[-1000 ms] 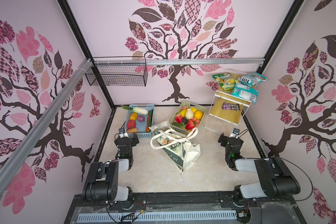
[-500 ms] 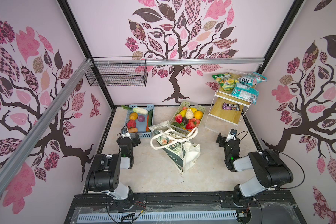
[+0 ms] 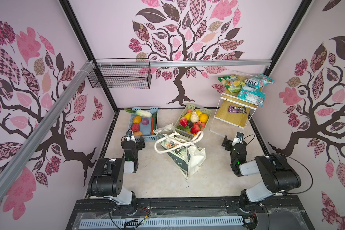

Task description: Place the food into the grocery bag and tie it

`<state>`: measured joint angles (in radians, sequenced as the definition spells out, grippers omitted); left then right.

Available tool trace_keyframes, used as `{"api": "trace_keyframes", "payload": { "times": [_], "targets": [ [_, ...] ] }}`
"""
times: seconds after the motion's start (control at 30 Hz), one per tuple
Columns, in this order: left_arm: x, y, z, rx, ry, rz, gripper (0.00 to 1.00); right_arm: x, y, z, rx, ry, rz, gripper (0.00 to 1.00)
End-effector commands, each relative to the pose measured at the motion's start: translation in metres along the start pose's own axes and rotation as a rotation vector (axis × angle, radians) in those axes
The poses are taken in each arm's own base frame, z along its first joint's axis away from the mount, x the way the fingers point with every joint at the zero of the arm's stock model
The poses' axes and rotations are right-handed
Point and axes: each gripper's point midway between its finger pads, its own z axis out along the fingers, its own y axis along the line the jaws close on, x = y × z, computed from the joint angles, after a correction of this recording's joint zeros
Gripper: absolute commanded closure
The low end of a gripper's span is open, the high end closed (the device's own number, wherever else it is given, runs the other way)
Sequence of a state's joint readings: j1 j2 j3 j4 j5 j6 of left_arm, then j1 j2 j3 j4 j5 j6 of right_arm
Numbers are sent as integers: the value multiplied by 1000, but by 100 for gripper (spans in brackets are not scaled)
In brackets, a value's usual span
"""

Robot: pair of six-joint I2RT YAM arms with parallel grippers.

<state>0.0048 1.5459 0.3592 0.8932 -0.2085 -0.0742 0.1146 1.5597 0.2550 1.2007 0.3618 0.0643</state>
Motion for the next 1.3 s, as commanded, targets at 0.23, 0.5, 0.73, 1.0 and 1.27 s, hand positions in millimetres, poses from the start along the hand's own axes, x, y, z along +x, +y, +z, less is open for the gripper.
{"api": "trace_keyframes", "payload": {
  "times": [0.23, 0.5, 0.73, 1.0, 1.27],
  "targets": [
    [0, -2, 4, -3, 11, 24, 3, -3, 1, 3, -3, -12, -6, 1],
    [-1, -1, 4, -4, 9, 24, 3, -3, 0, 3, -2, -12, -6, 1],
    [-1, -1, 4, -5, 9, 23, 3, -3, 1, 4, -4, -8, -6, 0],
    [0, -1, 4, -4, 11, 24, 3, -1, 17, 4, -115, 8, -36, 1],
    [0, -1, 4, -5, 12, 24, 3, -1, 16, 3, -114, 5, -36, 0]
  ]
}}
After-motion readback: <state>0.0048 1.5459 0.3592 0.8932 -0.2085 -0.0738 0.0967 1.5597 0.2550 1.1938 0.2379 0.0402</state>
